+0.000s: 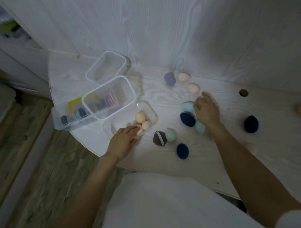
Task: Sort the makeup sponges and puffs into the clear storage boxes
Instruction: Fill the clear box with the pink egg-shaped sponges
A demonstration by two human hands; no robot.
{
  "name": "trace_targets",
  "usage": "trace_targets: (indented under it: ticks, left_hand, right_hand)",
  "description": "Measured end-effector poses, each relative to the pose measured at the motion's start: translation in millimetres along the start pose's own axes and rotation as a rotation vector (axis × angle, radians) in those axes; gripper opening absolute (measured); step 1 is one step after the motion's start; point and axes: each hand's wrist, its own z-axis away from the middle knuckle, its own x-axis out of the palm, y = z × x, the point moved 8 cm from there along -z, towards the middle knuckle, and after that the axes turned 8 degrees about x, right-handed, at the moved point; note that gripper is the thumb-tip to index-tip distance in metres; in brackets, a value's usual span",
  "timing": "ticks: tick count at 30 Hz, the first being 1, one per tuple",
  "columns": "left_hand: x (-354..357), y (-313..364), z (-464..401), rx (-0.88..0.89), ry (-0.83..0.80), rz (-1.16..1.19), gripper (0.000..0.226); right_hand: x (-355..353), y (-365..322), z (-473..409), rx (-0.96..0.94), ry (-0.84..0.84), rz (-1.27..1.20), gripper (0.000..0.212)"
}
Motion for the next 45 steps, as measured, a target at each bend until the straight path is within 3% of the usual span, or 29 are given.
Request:
trace_targets:
  ticks: [5, 7, 10, 14, 18, 23, 26, 31, 33, 36, 38, 41, 45]
  left_hand:
    - [-1.7, 2.8, -1.9, -0.019, -0.016, 0.024, 0.045]
    - [-2.4, 1.9, -0.5, -0.034, -0.006, 0.038, 0.045]
    - [-3.1, 1.1, 1.6, -0.049, 0.028, 0.059, 0.045]
    - [-3.5, -1.7, 4.0, -0.075, 0.069, 0.094, 0.043]
    - [-3.7, -3.5, 6.5, -0.088, 0.115, 0.138, 0.038]
    - [-4.6, -8.8, 8.2, -0.089, 0.148, 0.174, 0.040]
    - [-4.5, -8.1, 7.2, -0.094, 0.138, 0.149, 0.045]
    - [4.1, -11.0, 0.1, -0.050, 0.052, 0.126, 0.051]
    - [5.3, -14.2, -0.2, -0.047, 0.033, 0.137, 0.054]
    - [5.7, -12.3, -0.4, -0.043, 0.026, 0.137, 0.056]
    - [6.9, -10.3, -0.2, -0.054, 0.016, 0.142, 0.056]
    - [6.6, -8.6, -2.7, -0.070, 0.006, 0.117, 0.056]
    - [6.2, -8.0, -4.2, -0.081, -0.021, 0.089, 0.058]
  right_hand:
    - [-38.5, -46.6, 39.0, -0.170, 0.144, -0.224, 0.030]
    - [-39.7, -82.1, 60.2, -0.245, 0.048, -0.366, 0.028]
    - [-15.6, -142.2, 90.9, -0.389, -0.251, -0.465, 0.027]
    - [25.8, -201.5, 112.8, -0.707, -0.312, -0.229, 0.027]
    - [63.1, -222.7, 111.3, -0.855, -0.348, 0.016, 0.025]
    - [81.2, -225.4, 106.0, -1.071, -0.121, 0.306, 0.009]
    - [75.4, -219.0, 106.6, -1.024, -0.149, 0.201, 0.029]
    - [63.0, -199.9, 93.2, -0.806, -0.285, 0.032, 0.028]
    - [35.4, -186.7, 84.0, -0.729, -0.202, -0.149, 0.024]
    - [-3.2, -138.0, 51.3, -0.555, 0.052, -0.282, 0.016]
    - [-11.1, -99.1, 24.0, -0.392, 0.134, -0.218, 0.018]
    - [0.3, -58.1, -19.7, -0.165, 0.081, 0.026, 0.022]
    - [15.6, -39.8, -54.7, -0.082, -0.033, 0.196, 0.030]
